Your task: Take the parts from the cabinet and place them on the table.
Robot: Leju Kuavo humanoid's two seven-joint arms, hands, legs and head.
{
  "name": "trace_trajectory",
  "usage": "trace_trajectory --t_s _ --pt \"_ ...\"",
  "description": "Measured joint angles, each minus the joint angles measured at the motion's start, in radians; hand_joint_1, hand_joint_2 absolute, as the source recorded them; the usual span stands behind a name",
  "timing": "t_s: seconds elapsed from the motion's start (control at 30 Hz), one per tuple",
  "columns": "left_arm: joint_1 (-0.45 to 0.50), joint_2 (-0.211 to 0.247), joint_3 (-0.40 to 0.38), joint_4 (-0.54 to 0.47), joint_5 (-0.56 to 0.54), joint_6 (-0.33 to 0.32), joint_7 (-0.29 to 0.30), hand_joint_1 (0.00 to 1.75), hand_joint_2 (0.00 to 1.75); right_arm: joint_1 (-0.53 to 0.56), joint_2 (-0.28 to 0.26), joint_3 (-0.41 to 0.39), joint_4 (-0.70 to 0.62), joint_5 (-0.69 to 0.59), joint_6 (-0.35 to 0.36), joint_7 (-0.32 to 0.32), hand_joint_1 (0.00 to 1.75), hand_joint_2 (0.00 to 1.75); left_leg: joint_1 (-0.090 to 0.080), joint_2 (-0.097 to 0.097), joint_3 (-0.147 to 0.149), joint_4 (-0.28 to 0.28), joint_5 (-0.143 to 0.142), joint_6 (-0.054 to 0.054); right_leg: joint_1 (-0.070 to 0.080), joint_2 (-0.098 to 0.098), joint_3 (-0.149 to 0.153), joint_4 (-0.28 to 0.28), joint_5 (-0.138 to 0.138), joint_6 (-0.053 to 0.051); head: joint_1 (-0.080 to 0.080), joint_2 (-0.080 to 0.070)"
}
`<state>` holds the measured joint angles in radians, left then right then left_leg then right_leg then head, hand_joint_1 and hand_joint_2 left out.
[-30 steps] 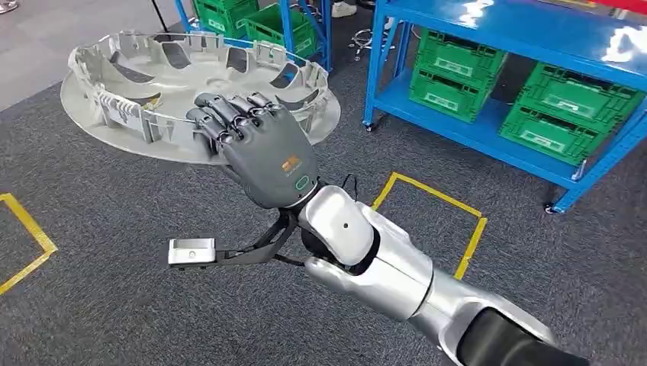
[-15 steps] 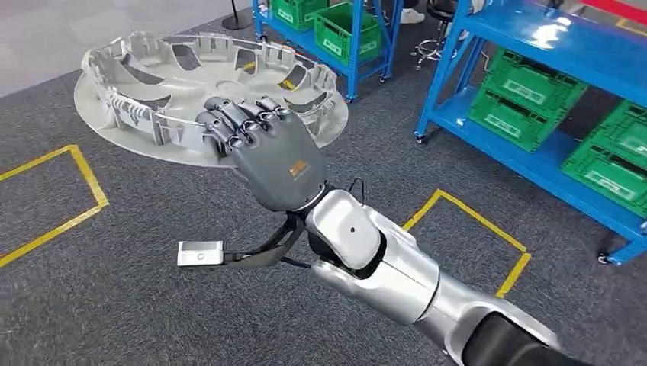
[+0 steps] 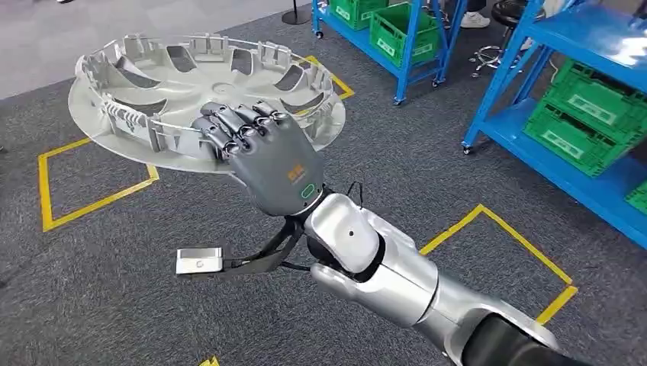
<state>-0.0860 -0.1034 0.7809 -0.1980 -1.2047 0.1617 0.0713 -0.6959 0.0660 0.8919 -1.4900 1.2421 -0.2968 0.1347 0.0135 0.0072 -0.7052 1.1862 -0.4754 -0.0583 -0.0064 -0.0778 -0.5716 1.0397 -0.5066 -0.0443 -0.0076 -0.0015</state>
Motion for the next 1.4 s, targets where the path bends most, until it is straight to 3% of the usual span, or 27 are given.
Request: trace_trajectory --t_s 0.03,0.07,0.1,0.23,0.3,0.4,0.43,0.5,0.53,0.57,0.6,0.67,0.73,0.77,0.83,0.9,0.93,0.97,1.03,1.07,1.1,1.13,1.23,1.27,1.3,1.33,1.4 --pt "-0.001 0.0 0.0 -0.001 0.0 0.0 0.0 0.0 1.75 0.0 0.0 0.0 0.0 0.0 0.0 0.0 1.75 1.75 -0.001 0.03 0.057 -0.097 0.035 0.002 0.0 -0.012 0.004 0.0 -0.003 0.004 0.0 0.0" --pt "-0.003 -0.002 0.0 0.0 0.0 0.0 0.0 0.0 1.75 0.0 0.0 0.0 -0.002 0.0 0.0 0.0 1.75 1.75 -0.01 0.089 0.079 -0.149 0.023 0.008 0.007 -0.02 0.005 0.001 -0.006 0.009 -0.001 0.0" --pt "-0.005 -0.002 0.0 0.0 0.0 0.0 0.0 0.0 1.75 -0.001 0.0 0.0 -0.003 0.001 0.0 0.0 1.75 1.75 -0.01 0.076 0.085 -0.151 0.033 0.025 0.013 -0.029 0.004 0.002 -0.009 0.015 0.004 0.0" --pt "-0.002 -0.002 0.0 0.0 -0.002 0.001 0.0 0.0 1.75 0.0 0.0 -0.001 -0.01 0.003 0.002 0.003 1.75 1.75 -0.007 0.025 0.081 -0.156 0.038 0.05 0.01 -0.055 0.013 -0.002 -0.018 0.039 0.005 0.0" --pt "-0.004 -0.003 0.0 -0.001 -0.005 0.001 0.0 0.0 1.75 0.0 -0.002 -0.003 -0.011 0.006 0.003 0.001 1.75 1.75 -0.004 0.004 0.079 -0.158 0.041 0.06 0.004 0.047 -0.027 0.088 -0.073 0.046 0.008 0.0" --pt "-0.01 -0.003 0.0 -0.002 -0.012 0.001 0.0 0.0 1.75 0.006 -0.012 -0.006 -0.011 0.011 0.004 0.0 1.75 1.75 -0.006 -0.039 0.076 -0.157 0.042 0.065 0.006 0.075 -0.14 0.308 -0.152 0.047 0.01 0.0" --pt "-0.01 -0.003 -0.001 -0.002 -0.015 0.001 0.0 0.0 1.75 0.009 -0.014 -0.006 -0.011 0.012 0.004 0.001 1.75 1.75 -0.006 -0.054 0.077 -0.156 0.043 0.064 0.005 0.076 -0.149 0.315 -0.139 0.045 0.01 0.0" --pt "-0.01 -0.003 -0.001 -0.002 -0.019 0.001 0.002 0.0 1.75 0.012 -0.015 -0.008 -0.011 0.014 0.006 0.003 1.75 1.75 -0.005 -0.084 0.077 -0.153 0.043 0.063 0.005 0.082 -0.105 0.2 -0.056 0.037 0.01 0.0" --pt "-0.01 -0.004 -0.001 -0.002 -0.021 0.001 0.003 0.0 1.75 0.012 -0.015 -0.008 -0.012 0.015 0.007 0.002 1.75 1.75 -0.005 -0.098 0.077 -0.151 0.044 0.061 0.005 0.098 -0.062 0.102 -0.006 0.031 0.01 0.0" --pt "-0.01 -0.006 -0.002 -0.002 -0.023 0.001 0.003 0.0 1.75 0.012 -0.015 -0.009 -0.013 0.016 0.007 0.0 1.75 1.75 -0.002 -0.108 0.074 -0.15 0.045 0.059 0.004 0.147 -0.029 0.025 0.019 0.025 0.01 0.0" --pt "-0.014 -0.008 -0.003 -0.002 -0.023 0.001 0.006 0.0 1.75 0.012 -0.015 -0.01 -0.015 0.018 0.007 0.0 1.75 1.75 -0.007 -0.119 0.066 -0.145 0.045 0.049 0.002 0.169 -0.026 0.008 0.014 0.028 0.007 0.0" --pt "-0.015 -0.008 -0.004 -0.002 -0.026 -0.002 0.01 0.0 1.75 0.011 -0.015 -0.011 -0.018 0.021 0.009 0.0 1.75 1.75 0.004 -0.14 0.06 -0.152 0.052 0.034 0.012 0.144 -0.028 0.009 0.016 0.027 0.012 0.0" --pt "-0.012 -0.007 -0.005 -0.002 -0.027 -0.002 0.011 0.0 1.75 0.011 -0.015 -0.011 -0.019 0.023 0.011 0.001 1.75 1.75 0.003 -0.162 0.056 -0.161 0.06 0.019 0.006 0.121 -0.018 -0.004 0.023 0.014 0.012 0.0" --pt "-0.011 -0.004 -0.005 -0.002 -0.03 -0.002 0.011 0.0 1.75 0.011 -0.014 -0.012 -0.019 0.023 0.011 0.003 1.75 1.75 0.003 -0.148 0.053 -0.156 0.055 0.02 -0.001 0.104 -0.011 -0.017 0.03 0.008 0.011 0.0" --pt "-0.009 -0.007 -0.007 0.0 -0.032 -0.003 0.01 0.0 1.75 0.006 -0.015 -0.014 -0.019 0.023 0.014 0.002 1.75 1.75 -0.002 -0.053 0.003 -0.044 -0.012 0.014 0.002 0.08 -0.007 -0.02 0.032 0.003 0.008 0.0" --pt "-0.011 -0.006 -0.008 0.0 -0.032 -0.003 0.009 0.0 1.75 0.006 -0.015 -0.014 -0.019 0.023 0.016 0.001 1.75 1.75 0.0 -0.02 -0.065 0.101 -0.069 0.007 0.005 0.052 -0.007 -0.02 0.03 0.001 0.008 0.0" --pt "-0.01 -0.006 -0.008 0.0 -0.032 -0.003 0.006 0.0 1.75 0.006 -0.016 -0.014 -0.019 0.022 0.016 0.002 1.75 1.75 0.001 -0.016 -0.076 0.126 -0.069 0.005 0.005 0.039 -0.007 -0.019 0.028 0.001 0.008 0.0" --pt "-0.008 -0.006 -0.008 0.0 -0.032 -0.002 0.005 0.0 1.75 0.007 -0.016 -0.014 -0.019 0.021 0.017 0.001 1.75 1.75 0.003 -0.011 -0.061 0.101 -0.045 0.002 0.005 0.024 -0.007 -0.019 0.026 0.001 0.007 0.0" --pt "-0.004 -0.003 -0.008 0.0 -0.029 0.0 -0.002 0.0 1.75 0.008 -0.016 -0.014 -0.019 0.017 0.018 0.001 1.75 1.75 0.007 0.011 0.022 -0.05 0.028 0.0 0.003 -0.001 -0.004 -0.015 0.02 0.007 0.007 0.0" --pt "-0.004 -0.003 -0.008 0.0 -0.024 0.002 -0.005 0.0 1.75 0.008 -0.016 -0.014 -0.02 0.015 0.019 0.001 1.75 1.75 0.006 0.051 0.071 -0.138 0.051 -0.002 0.004 -0.013 -0.002 -0.009 0.015 0.014 0.008 0.0" --pt "-0.005 -0.007 -0.008 0.0 -0.022 0.004 -0.01 0.0 1.75 0.007 -0.016 -0.014 -0.02 0.014 0.021 0.001 1.75 1.75 -0.007 0.074 0.082 -0.148 0.036 0.008 0.013 -0.018 -0.004 -0.006 0.009 0.022 0.005 0.0" --pt "-0.005 -0.006 -0.008 0.0 -0.022 0.006 -0.012 0.0 1.75 0.004 -0.016 -0.014 -0.02 0.014 0.024 -0.001 1.75 1.75 -0.002 0.055 0.077 -0.151 0.041 0.025 0.013 -0.027 -0.004 -0.005 0.007 0.027 0.011 0.0" --pt "0.002 -0.004 -0.008 0.0 -0.019 0.008 -0.012 0.0 1.75 -0.006 -0.015 -0.014 -0.02 0.005 0.027 -0.003 1.75 1.75 -0.006 0.021 0.073 -0.154 0.042 0.044 0.012 -0.058 0.007 -0.01 0.002 0.043 0.011 0.0" --pt "0.004 -0.004 -0.008 0.0 -0.018 0.009 -0.012 0.0 1.75 -0.008 -0.014 -0.014 -0.019 0.002 0.027 -0.003 1.75 1.75 0.0 0.008 0.076 -0.156 0.045 0.05 0.005 -0.033 0.004 0.0 -0.009 0.052 0.011 0.0" --pt "0.004 -0.004 -0.008 0.0 -0.016 0.01 -0.012 0.0 1.75 -0.012 -0.014 -0.014 -0.02 -0.004 0.027 -0.004 1.75 1.75 0.0 -0.002 0.076 -0.156 0.045 0.054 0.003 0.018 -0.011 0.039 -0.036 0.054 0.011 0.0" --pt "0.003 -0.002 -0.008 -0.001 -0.013 0.011 -0.012 0.0 1.75 -0.016 -0.016 -0.014 -0.019 -0.011 0.026 -0.006 1.75 1.75 0.0 -0.012 0.074 -0.156 0.046 0.059 0.002 0.05 -0.048 0.115 -0.074 0.054 0.014 0.0" --pt "0.001 -0.001 -0.008 -0.001 -0.011 0.012 -0.012 0.0 1.75 -0.018 -0.018 -0.014 -0.018 -0.021 0.026 -0.006 1.75 1.75 -0.004 -0.04 0.073 -0.155 0.046 0.063 0.003 0.071 -0.133 0.279 -0.135 0.053 0.014 0.0"
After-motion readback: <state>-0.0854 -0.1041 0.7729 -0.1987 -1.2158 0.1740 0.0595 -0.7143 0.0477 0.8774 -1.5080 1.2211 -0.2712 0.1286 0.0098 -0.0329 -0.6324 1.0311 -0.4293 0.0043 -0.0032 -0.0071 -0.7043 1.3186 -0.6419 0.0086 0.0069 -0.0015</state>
